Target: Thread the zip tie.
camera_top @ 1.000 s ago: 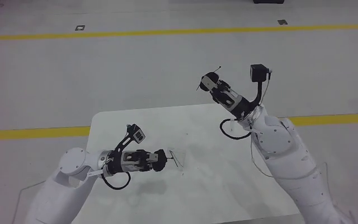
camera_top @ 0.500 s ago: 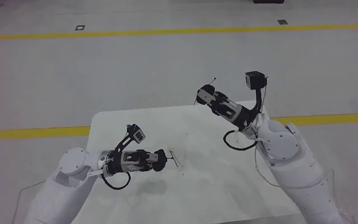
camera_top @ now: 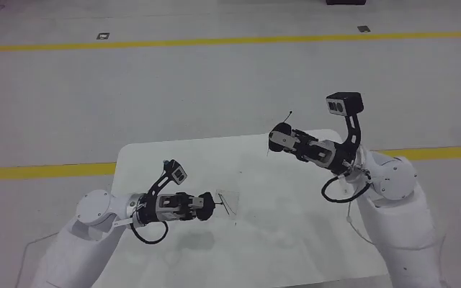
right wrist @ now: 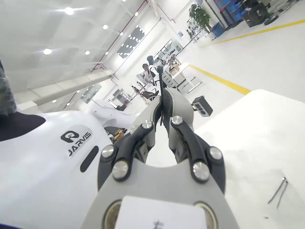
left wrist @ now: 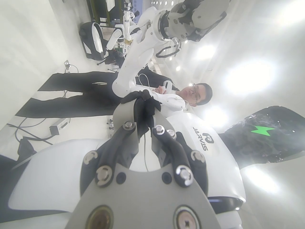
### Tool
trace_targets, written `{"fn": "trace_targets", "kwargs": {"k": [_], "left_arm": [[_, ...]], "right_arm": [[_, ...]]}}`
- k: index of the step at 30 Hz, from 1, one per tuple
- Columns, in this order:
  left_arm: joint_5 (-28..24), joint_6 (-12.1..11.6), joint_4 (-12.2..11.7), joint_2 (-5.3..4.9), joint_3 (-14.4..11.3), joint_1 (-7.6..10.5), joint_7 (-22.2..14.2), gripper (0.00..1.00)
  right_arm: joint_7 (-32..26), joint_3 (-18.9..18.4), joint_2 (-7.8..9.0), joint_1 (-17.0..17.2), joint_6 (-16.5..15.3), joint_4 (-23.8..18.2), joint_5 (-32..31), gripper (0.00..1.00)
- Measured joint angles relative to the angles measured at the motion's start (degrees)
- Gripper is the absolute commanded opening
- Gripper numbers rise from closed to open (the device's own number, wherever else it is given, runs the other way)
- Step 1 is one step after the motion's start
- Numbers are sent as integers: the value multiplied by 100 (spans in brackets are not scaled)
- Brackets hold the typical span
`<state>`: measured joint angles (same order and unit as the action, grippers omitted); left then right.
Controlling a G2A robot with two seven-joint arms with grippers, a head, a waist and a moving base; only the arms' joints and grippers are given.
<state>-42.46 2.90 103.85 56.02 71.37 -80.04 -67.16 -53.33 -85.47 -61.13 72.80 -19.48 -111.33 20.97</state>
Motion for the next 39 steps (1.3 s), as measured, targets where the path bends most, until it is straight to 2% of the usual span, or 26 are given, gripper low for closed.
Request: {"fn": "trace_targets", "kwargs": {"k": [10, 15, 18, 31, 39], "left_arm": [[0, 0, 0, 0, 0, 0, 0, 0], [0, 0, 0, 0, 0, 0, 0, 0], [0, 0, 0, 0, 0, 0, 0, 0], [0, 0, 0, 0, 0, 0, 0, 0], [0, 0, 0, 0, 0, 0, 0, 0]], "right_arm": [[84, -2, 0, 3, 0, -17, -14, 0], [115, -57, -41, 84, 0, -327, -282, 0], [-44, -91, -96, 139, 0, -425, -388, 0], [-715, -211, -466, 338, 0, -290, -717, 0], [-628, -10, -663, 389, 0, -327, -1417, 0]]}}
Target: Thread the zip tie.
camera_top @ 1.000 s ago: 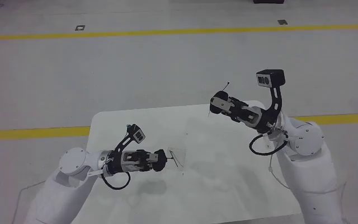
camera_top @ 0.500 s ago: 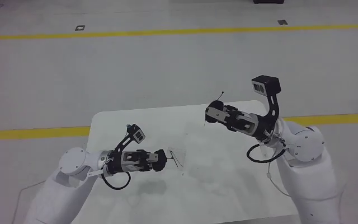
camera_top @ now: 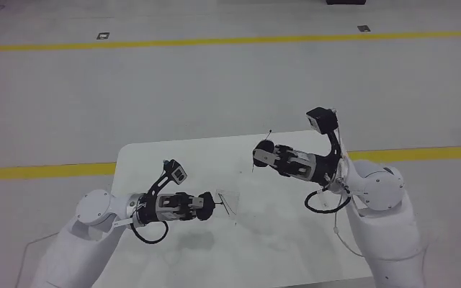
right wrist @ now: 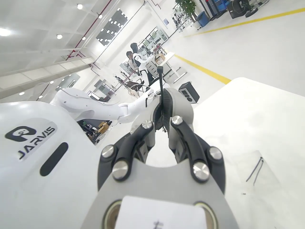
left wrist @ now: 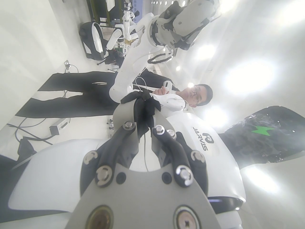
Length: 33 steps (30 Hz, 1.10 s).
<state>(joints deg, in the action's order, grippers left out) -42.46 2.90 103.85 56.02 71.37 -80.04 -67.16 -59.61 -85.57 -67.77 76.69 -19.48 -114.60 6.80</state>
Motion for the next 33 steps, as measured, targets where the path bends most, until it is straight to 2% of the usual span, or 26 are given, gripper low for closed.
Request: {"fn": "trace_targets", "kwargs": {"k": [6, 12, 29, 31, 33], "left_arm": [[0, 0, 0, 0, 0, 0, 0, 0], [0, 0, 0, 0, 0, 0, 0, 0], [-4, 2, 3, 1, -5, -2, 9, 0], [-63, 50, 35, 9, -40, -15, 124, 0], [-196, 206, 61, 10, -63, -22, 218, 0]], "right_arm": [[178, 344, -54, 57, 0, -82, -556, 0], [208, 563, -28, 111, 0, -169, -677, 0], [156, 598, -17, 115, 0, -202, -669, 0], [196, 660, -11, 112, 0, -279, -783, 0], [230, 746, 0, 112, 0, -320, -863, 0]]}}
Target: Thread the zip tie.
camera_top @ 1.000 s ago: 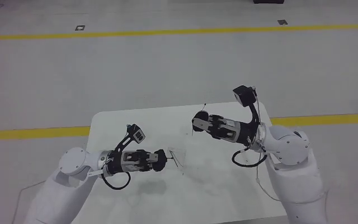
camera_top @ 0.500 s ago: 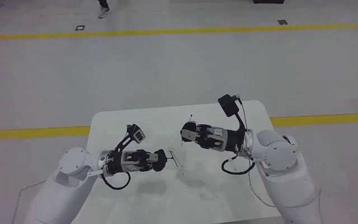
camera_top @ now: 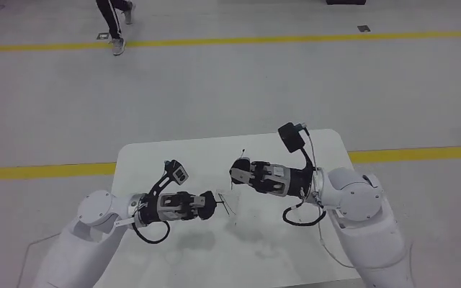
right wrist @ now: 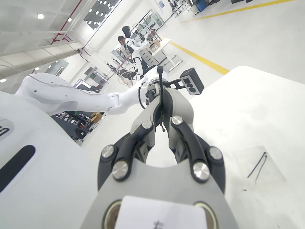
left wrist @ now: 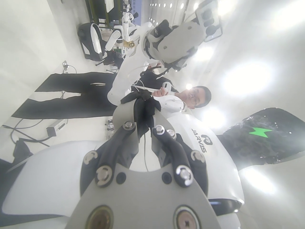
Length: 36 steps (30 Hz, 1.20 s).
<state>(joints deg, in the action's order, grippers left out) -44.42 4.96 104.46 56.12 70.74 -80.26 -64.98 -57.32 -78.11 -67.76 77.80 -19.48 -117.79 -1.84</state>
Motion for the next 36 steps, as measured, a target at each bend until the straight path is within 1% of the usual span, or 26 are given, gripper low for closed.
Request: {"fn": "trace_targets", "kwargs": {"k": [2, 8, 15, 18, 22, 24, 27, 31, 36], "left_arm": [[-216, 189, 7, -2, 8, -8, 27, 0], [-697, 635, -20, -11, 20, -30, 39, 0], [-775, 1101, -60, -45, 7, -68, 94, 0], [-706, 1141, -29, -54, 6, -59, 109, 0], [-701, 1135, -30, -54, 6, -58, 107, 0], [-732, 1137, -28, -48, -12, -65, 161, 0], [-985, 1239, -26, -35, -54, -71, 297, 0], [-1409, 1451, -48, -33, -51, -70, 239, 0], [-1690, 1452, -135, -58, -155, -35, 126, 0]], "right_arm": [[26, 73, 16, 2, 0, -54, -103, 0], [223, 271, 86, 18, 0, -187, -517, 0], [668, 500, 223, 54, 0, -245, -824, 0], [891, 541, 268, 81, 0, -231, -756, 0], [880, 539, 267, 82, 0, -228, -749, 0], [879, 539, 267, 81, 0, -228, -750, 0], [969, 570, 271, 118, 1, -226, -835, 0], [927, 611, 302, 131, 0, -275, -815, 0], [877, 602, 346, 109, 0, -296, -736, 0]]}}
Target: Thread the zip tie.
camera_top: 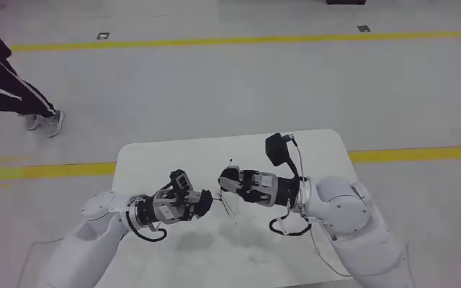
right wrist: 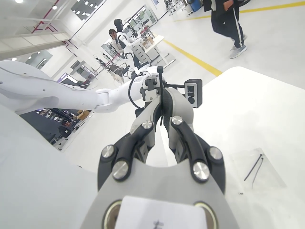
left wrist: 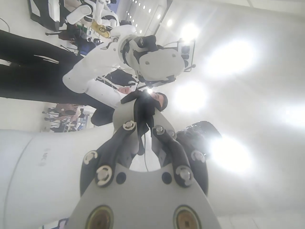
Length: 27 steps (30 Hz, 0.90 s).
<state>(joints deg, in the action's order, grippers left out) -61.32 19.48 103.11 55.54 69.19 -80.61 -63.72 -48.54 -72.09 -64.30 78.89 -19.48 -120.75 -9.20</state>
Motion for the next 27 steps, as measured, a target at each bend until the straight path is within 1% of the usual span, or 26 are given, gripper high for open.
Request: {"fn": "trace_targets", "kwargs": {"k": [4, 6, 15, 18, 20, 27], "left_arm": [[-96, 0, -47, -39, -88, 61, -11, 0], [7, 0, -33, -65, -136, 100, -61, 0], [11, 0, -25, -65, -153, 97, -59, 0], [-346, 0, -33, -50, -247, 73, -65, 0], [-566, 0, -95, -59, -292, 94, -130, 0], [-1020, 0, -308, -117, -498, 218, -326, 0]], "right_arm": [[34, -12, 31, -1, 0, -5, 112, 0], [57, -23, 47, 13, 0, 0, 192, 0], [100, -42, 52, 30, 0, 7, 224, 0], [191, -26, 54, 71, 3, 34, 238, 0], [197, -48, 64, 80, 0, 41, 337, 0], [65, -139, 101, 50, 0, 18, 841, 0]]}}
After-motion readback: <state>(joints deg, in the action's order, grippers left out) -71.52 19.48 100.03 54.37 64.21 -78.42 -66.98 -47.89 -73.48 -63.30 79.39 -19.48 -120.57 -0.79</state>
